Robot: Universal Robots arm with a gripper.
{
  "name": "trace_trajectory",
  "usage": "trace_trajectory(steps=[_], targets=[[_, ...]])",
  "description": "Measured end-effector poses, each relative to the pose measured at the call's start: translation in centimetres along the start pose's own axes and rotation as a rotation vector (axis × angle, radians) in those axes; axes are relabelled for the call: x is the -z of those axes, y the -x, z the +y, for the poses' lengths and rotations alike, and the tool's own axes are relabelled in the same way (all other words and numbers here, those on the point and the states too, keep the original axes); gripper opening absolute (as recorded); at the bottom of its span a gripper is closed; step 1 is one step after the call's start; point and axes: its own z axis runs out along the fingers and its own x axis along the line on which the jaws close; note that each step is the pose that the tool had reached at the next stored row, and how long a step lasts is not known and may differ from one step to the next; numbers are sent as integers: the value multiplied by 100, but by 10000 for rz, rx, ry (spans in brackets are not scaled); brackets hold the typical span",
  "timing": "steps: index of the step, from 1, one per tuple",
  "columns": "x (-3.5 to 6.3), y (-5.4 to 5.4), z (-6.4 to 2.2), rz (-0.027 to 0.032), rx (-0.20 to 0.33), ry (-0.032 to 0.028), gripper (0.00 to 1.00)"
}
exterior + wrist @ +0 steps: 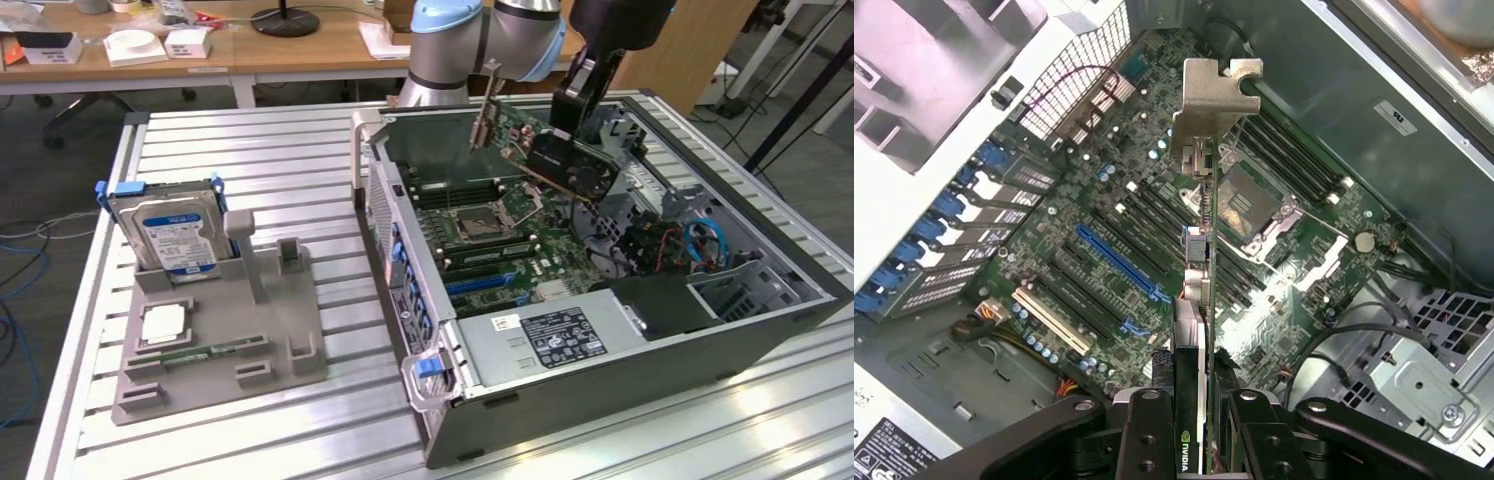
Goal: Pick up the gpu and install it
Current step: 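Insert the gpu into the slot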
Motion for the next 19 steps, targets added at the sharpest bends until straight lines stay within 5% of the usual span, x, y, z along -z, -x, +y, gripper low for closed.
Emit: trace_trajectory(steps=[19], targets=[[0, 0, 0, 24, 725, 21, 26]])
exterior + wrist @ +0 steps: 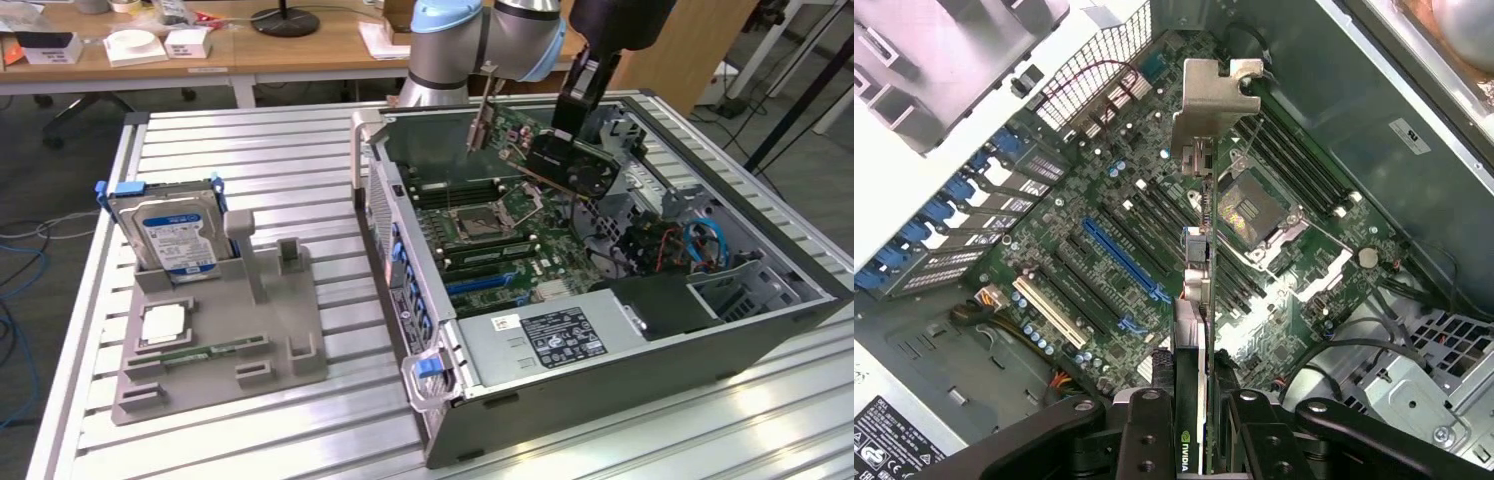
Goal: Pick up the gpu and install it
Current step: 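Insert the gpu into the slot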
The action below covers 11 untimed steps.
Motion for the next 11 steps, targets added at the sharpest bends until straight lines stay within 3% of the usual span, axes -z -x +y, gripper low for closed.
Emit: trace_trajectory(steps=[11], targets=[[0, 0, 0, 3, 62, 1, 26]])
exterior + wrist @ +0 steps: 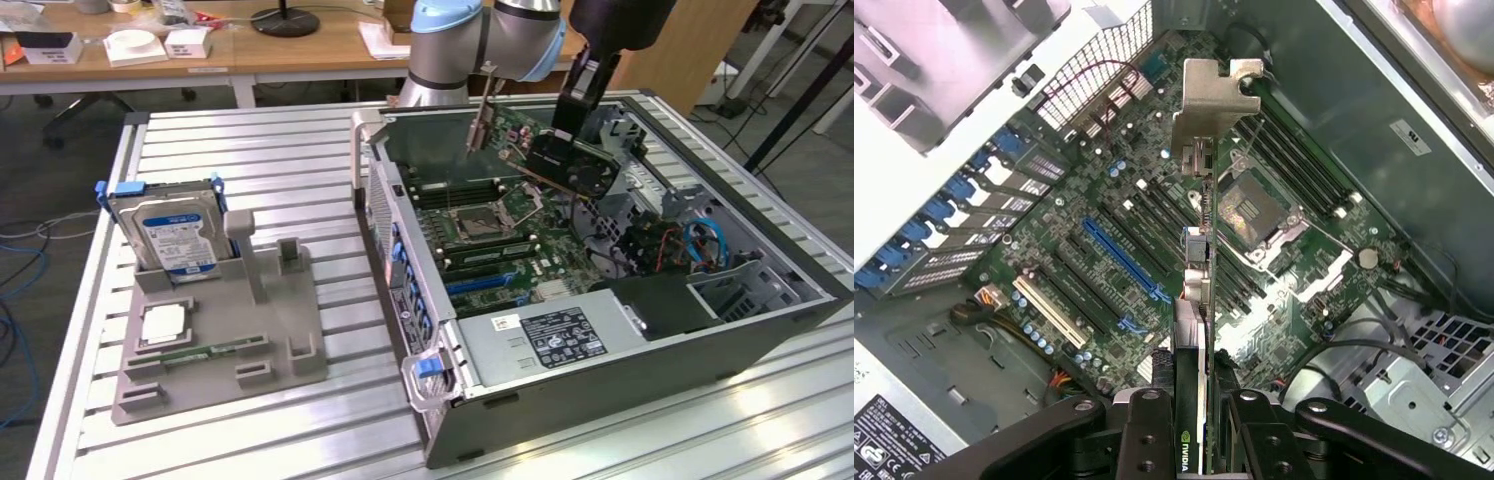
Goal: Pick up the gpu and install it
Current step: 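Insert the gpu into the slot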
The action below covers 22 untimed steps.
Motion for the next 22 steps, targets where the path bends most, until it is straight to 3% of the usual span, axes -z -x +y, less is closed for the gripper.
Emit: trace_trajectory(steps=[22], targets=[[1, 0, 0, 24, 689, 19, 26]])
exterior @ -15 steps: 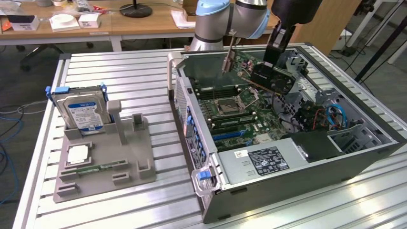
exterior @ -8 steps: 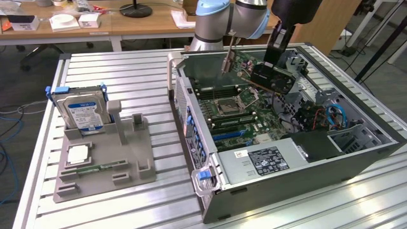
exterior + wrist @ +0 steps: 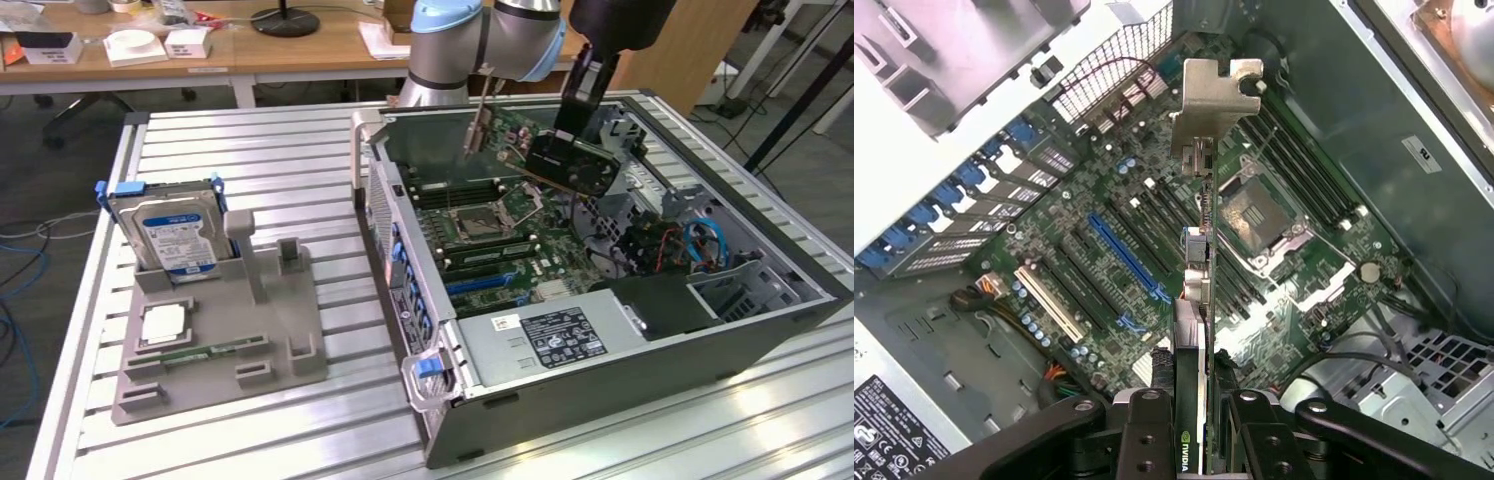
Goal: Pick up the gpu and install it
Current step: 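Insert the gpu into the slot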
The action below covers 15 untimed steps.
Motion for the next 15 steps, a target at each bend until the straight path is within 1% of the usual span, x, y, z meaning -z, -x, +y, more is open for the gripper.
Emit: trace_trajectory(steps=[15], targets=[[-1, 0, 0, 16, 504, 14, 26]])
